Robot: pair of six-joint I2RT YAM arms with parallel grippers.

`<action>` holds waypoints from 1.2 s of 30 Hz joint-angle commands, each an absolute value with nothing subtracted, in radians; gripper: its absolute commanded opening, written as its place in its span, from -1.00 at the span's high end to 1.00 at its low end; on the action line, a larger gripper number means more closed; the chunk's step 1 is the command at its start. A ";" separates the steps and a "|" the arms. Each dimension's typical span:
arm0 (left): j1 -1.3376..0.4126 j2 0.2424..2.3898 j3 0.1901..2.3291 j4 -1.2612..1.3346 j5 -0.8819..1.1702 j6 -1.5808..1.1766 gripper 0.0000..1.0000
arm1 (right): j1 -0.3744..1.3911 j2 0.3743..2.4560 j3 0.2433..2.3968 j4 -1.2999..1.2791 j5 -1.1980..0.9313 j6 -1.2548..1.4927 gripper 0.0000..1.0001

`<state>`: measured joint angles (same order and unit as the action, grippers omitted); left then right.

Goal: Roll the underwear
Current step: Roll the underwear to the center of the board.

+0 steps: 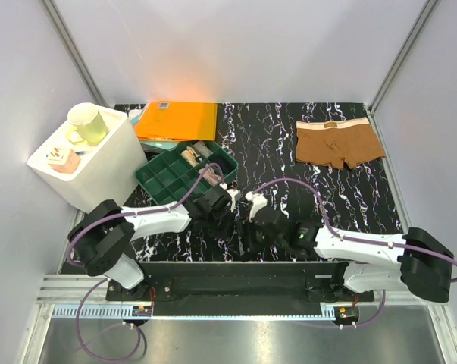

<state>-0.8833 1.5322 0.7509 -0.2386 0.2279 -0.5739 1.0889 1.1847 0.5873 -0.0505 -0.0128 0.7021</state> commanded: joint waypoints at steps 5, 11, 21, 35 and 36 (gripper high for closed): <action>-0.885 1.562 0.784 -0.298 0.216 -0.580 0.84 | 1.261 1.302 0.670 -0.090 0.212 0.568 -0.19; -0.885 1.563 0.790 -0.301 0.224 -0.589 0.84 | 1.296 1.382 0.726 -0.158 0.268 0.552 -0.16; -0.885 1.559 0.801 -0.305 0.230 -0.591 0.83 | 1.336 1.511 0.778 -0.239 0.319 0.575 0.00; -0.862 1.503 0.796 -0.317 0.256 -0.623 0.39 | 1.342 1.611 0.773 -0.296 0.336 0.626 0.89; -0.856 1.477 0.798 -0.331 0.261 -0.627 0.26 | 1.341 1.580 0.764 -0.284 0.330 0.626 0.96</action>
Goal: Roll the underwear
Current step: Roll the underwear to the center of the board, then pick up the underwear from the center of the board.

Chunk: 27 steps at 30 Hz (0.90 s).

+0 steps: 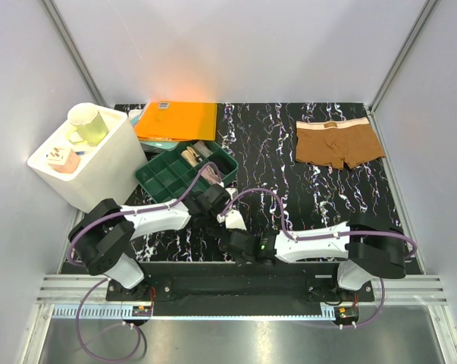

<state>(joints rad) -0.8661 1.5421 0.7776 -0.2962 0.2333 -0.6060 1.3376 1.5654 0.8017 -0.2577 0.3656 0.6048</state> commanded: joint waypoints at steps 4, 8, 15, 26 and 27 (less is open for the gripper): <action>-0.845 1.404 0.802 -0.367 0.242 -0.638 -0.18 | 1.327 1.477 0.692 -0.200 0.270 0.611 1.00; -0.835 1.358 0.802 -0.379 0.233 -0.643 -0.30 | 1.269 1.419 0.603 -0.068 0.100 0.577 1.00; -0.834 1.273 0.749 -0.356 0.179 -0.669 -0.36 | 1.126 1.368 0.480 0.141 -0.161 0.583 1.00; -0.836 1.221 0.598 -0.183 0.212 -0.775 -0.41 | 0.985 1.451 0.405 0.321 -0.382 0.646 1.00; -0.836 1.223 0.589 -0.166 0.218 -0.782 -0.41 | 0.980 1.462 0.405 0.328 -0.391 0.649 1.00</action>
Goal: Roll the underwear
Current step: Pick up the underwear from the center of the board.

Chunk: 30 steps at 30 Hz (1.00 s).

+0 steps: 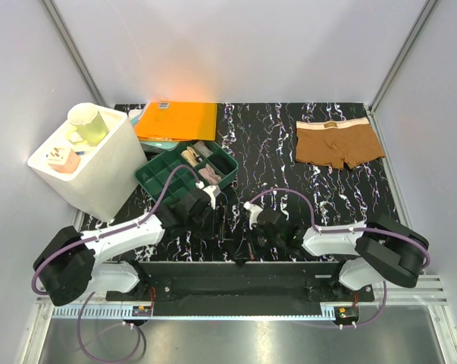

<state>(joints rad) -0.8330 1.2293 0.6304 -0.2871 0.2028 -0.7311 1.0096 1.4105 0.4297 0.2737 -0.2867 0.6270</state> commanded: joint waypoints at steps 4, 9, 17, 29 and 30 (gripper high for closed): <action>-0.836 1.242 0.563 -0.133 0.215 -0.827 -0.41 | 0.956 1.503 0.400 0.373 -0.428 0.664 1.00; -0.836 1.282 0.538 -0.114 0.201 -0.865 -0.38 | 0.931 1.551 0.399 0.405 -0.469 0.670 1.00; -0.841 1.385 0.485 -0.009 0.207 -0.914 -0.12 | 0.916 1.554 0.394 0.423 -0.483 0.678 1.00; -0.848 1.470 0.517 -0.043 0.175 -0.841 1.00 | 0.914 1.511 0.434 0.342 -0.451 0.680 0.32; -0.851 1.471 0.523 -0.052 0.169 -0.833 1.00 | 0.913 1.493 0.448 0.301 -0.434 0.670 0.18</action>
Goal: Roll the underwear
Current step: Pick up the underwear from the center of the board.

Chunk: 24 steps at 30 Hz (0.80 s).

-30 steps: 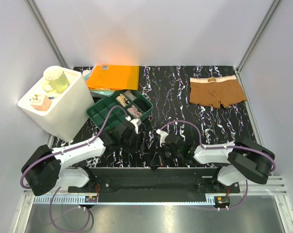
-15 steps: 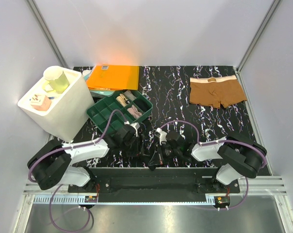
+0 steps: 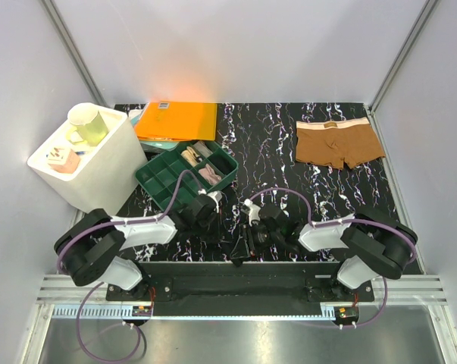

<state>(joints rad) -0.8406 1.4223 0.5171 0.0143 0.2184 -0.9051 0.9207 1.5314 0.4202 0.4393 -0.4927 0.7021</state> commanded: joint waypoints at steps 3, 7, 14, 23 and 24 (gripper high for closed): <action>-0.856 1.473 0.541 -0.087 0.144 -0.801 1.00 | 0.905 1.402 0.472 0.203 -0.393 0.651 -0.14; -0.867 1.473 0.560 -0.126 0.114 -0.781 1.00 | 0.893 1.261 0.485 0.126 -0.356 0.635 -0.43; -0.890 1.480 0.584 -0.152 0.094 -0.772 1.00 | 0.877 1.255 0.445 0.117 -0.334 0.637 -0.66; -0.899 1.488 0.603 -0.161 0.092 -0.769 1.00 | 0.877 1.396 0.433 0.256 -0.390 0.655 -0.65; -0.899 1.489 0.604 -0.163 0.091 -0.769 1.00 | 0.877 1.425 0.431 0.268 -0.415 0.657 -0.65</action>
